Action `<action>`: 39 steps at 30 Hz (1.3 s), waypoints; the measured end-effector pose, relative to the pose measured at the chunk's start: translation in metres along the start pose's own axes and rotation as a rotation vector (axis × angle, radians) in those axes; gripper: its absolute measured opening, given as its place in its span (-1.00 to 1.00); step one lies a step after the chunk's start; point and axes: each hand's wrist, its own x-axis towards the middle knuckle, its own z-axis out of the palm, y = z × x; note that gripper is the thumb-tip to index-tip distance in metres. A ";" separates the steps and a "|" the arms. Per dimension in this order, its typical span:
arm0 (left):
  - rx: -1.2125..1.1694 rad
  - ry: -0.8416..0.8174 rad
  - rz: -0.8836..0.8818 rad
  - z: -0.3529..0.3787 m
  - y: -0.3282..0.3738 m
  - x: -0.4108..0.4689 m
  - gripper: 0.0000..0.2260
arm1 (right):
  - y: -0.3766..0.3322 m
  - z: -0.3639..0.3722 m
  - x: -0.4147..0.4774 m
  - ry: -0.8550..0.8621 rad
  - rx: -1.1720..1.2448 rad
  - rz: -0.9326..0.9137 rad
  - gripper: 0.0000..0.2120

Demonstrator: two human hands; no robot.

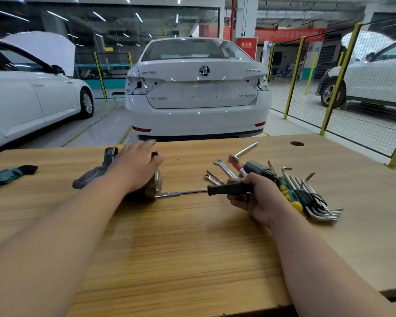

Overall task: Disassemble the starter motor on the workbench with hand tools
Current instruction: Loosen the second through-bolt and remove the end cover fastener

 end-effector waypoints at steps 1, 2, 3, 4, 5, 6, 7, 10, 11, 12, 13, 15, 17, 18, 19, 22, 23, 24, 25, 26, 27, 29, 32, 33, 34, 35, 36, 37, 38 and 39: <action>0.131 -0.129 -0.054 0.001 -0.007 0.002 -0.50 | 0.000 -0.001 0.001 0.007 0.013 -0.025 -0.84; 0.190 -0.186 -0.076 0.004 -0.012 0.001 -0.49 | 0.000 -0.003 0.001 0.014 0.029 -0.050 -0.81; 0.203 -0.157 -0.076 0.010 -0.014 -0.006 -0.48 | 0.000 -0.005 0.003 0.020 0.045 -0.076 -0.79; 0.198 -0.076 -0.071 0.016 -0.015 -0.016 -0.46 | -0.001 -0.006 0.005 0.030 0.060 -0.102 -0.78; 0.201 0.006 -0.068 0.022 -0.014 -0.027 -0.42 | -0.001 -0.008 0.008 0.051 0.071 -0.124 -0.77; 0.216 0.067 -0.063 0.028 -0.014 -0.041 -0.40 | -0.001 -0.008 0.010 0.077 0.066 -0.150 -0.78; 0.237 0.116 -0.058 0.030 -0.014 -0.054 -0.38 | -0.001 -0.007 0.013 0.109 0.039 -0.181 -0.80; 0.284 0.140 -0.049 0.015 -0.009 -0.066 -0.38 | 0.000 -0.005 0.014 0.183 -0.012 -0.222 -0.87; 0.326 0.105 -0.047 0.007 -0.007 -0.061 -0.38 | 0.000 -0.005 0.013 0.179 0.010 -0.203 -0.85; 0.373 0.054 -0.047 0.000 -0.004 -0.055 -0.36 | 0.000 -0.005 0.010 0.167 0.044 -0.170 -0.81; 0.401 -0.009 -0.049 -0.007 0.000 -0.050 -0.32 | -0.001 -0.005 0.007 0.163 0.079 -0.138 -0.78; 0.365 -0.134 -0.077 -0.010 0.004 -0.040 -0.20 | -0.003 -0.005 0.002 0.165 0.124 -0.110 -0.76; 0.295 -0.187 -0.120 -0.005 0.007 -0.039 -0.22 | -0.004 -0.004 -0.001 0.162 0.130 -0.099 -0.77; 0.291 -0.161 -0.119 0.000 0.007 -0.041 -0.33 | -0.004 -0.002 -0.001 0.155 0.132 -0.093 -0.77; 0.301 -0.093 -0.096 0.004 0.006 -0.045 -0.47 | -0.004 -0.001 -0.002 0.149 0.132 -0.088 -0.77; 0.274 0.142 0.002 0.011 0.003 -0.059 -0.60 | -0.005 -0.002 -0.001 0.131 0.121 -0.074 -0.77; 0.262 0.198 0.032 0.013 0.002 -0.063 -0.60 | -0.005 -0.002 0.001 0.124 0.118 -0.068 -0.77; 0.252 0.246 0.061 0.015 0.001 -0.068 -0.60 | -0.005 -0.002 0.001 0.117 0.119 -0.060 -0.76; 0.246 0.287 0.086 0.016 0.002 -0.073 -0.62 | -0.005 -0.002 0.002 0.113 0.120 -0.056 -0.76; 0.238 0.328 0.111 0.018 0.003 -0.077 -0.64 | -0.005 -0.002 0.002 0.110 0.122 -0.056 -0.77; 0.235 0.370 0.134 0.019 0.005 -0.082 -0.63 | -0.005 -0.002 0.001 0.107 0.122 -0.056 -0.77; 0.227 0.447 0.190 0.022 0.008 -0.093 -0.60 | -0.005 -0.001 -0.001 0.107 0.123 -0.052 -0.77; 0.288 0.490 0.269 0.027 0.012 -0.107 -0.53 | -0.006 -0.001 -0.004 0.116 0.116 -0.047 -0.79; 0.325 0.475 0.272 0.028 0.014 -0.111 -0.51 | -0.006 -0.001 -0.005 0.126 0.120 -0.053 -0.80; 0.349 0.455 0.262 0.029 0.016 -0.113 -0.48 | -0.006 -0.001 -0.006 0.137 0.125 -0.065 -0.81; 0.356 0.426 0.240 0.029 0.018 -0.115 -0.45 | -0.006 -0.002 -0.008 0.144 0.130 -0.079 -0.81; 0.351 0.392 0.211 0.029 0.019 -0.116 -0.41 | -0.005 -0.003 -0.009 0.147 0.133 -0.090 -0.81; 0.356 0.355 0.177 0.028 0.021 -0.116 -0.37 | -0.005 -0.003 -0.010 0.151 0.131 -0.097 -0.81; 0.394 0.300 0.143 0.026 0.023 -0.118 -0.34 | -0.005 -0.004 -0.011 0.155 0.125 -0.099 -0.81; 0.446 0.239 0.107 0.025 0.024 -0.121 -0.32 | -0.006 -0.004 -0.012 0.157 0.118 -0.096 -0.81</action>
